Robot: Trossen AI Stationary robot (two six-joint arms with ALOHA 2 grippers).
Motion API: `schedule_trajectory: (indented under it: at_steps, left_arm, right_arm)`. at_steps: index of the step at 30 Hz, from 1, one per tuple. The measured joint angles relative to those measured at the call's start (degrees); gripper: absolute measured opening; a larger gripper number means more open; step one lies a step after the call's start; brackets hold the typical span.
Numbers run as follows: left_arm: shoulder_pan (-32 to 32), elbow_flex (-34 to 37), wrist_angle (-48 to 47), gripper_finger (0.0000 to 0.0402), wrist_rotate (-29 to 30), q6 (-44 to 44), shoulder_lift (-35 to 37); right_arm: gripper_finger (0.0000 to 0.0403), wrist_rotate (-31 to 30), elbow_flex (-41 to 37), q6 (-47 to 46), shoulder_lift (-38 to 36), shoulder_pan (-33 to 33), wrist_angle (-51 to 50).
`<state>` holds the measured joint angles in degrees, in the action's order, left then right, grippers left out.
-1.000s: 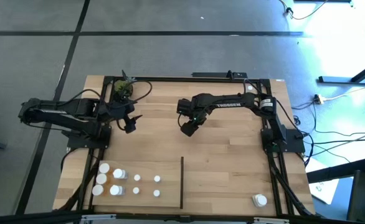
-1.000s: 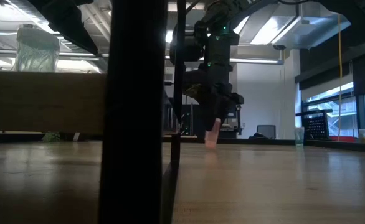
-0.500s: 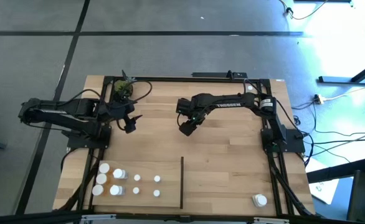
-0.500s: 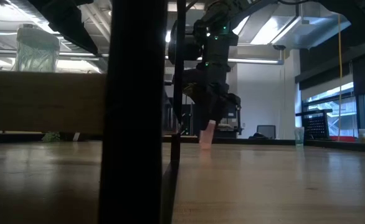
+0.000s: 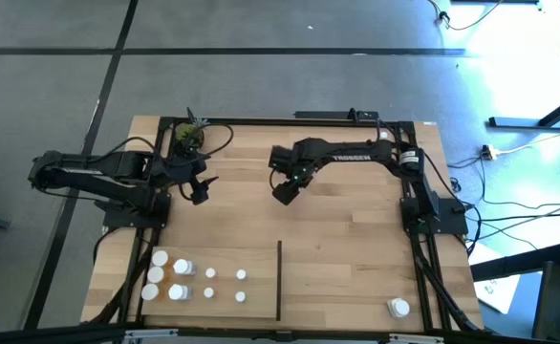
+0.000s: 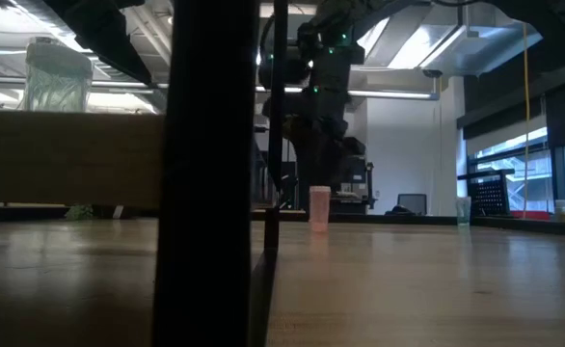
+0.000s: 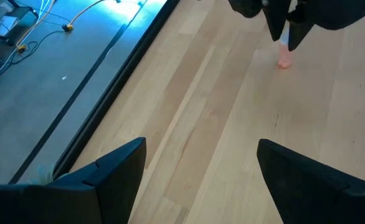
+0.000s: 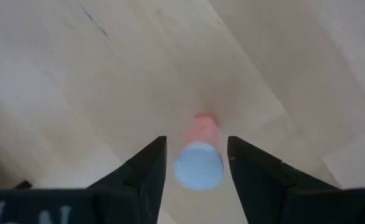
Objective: Pick and place medicine bottles onto shelf by color
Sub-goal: Put the small red pill bottle on the shelf aligned with the other small red pill bottles
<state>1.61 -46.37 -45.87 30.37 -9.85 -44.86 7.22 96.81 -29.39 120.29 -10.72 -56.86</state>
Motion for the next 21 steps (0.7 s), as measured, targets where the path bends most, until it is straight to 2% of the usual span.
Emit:
schedule_trajectory:
  at_steps: [7,14,18,21]
  left_arm:
    - [0.00,0.00,0.00,0.0301,-1.75,0.00,0.00]
    - [0.02,0.00,0.29,0.0301,-7.44,-0.04,-0.16]
    - [0.00,2.56,8.74,0.0301,-7.66,-0.45,-0.98]
    - [0.02,5.86,17.35,0.0301,-10.40,0.37,-1.09]
  right_arm:
    - [0.0171,-1.18,8.13,1.71,-0.02,0.06,-8.43]
    - [0.0171,-12.81,21.48,2.83,-0.02,1.58,-19.59]
    - [0.0171,-16.37,30.06,2.91,-0.04,3.36,-24.33]
    - [0.0171,-18.59,36.23,4.01,-0.05,4.95,-26.33]
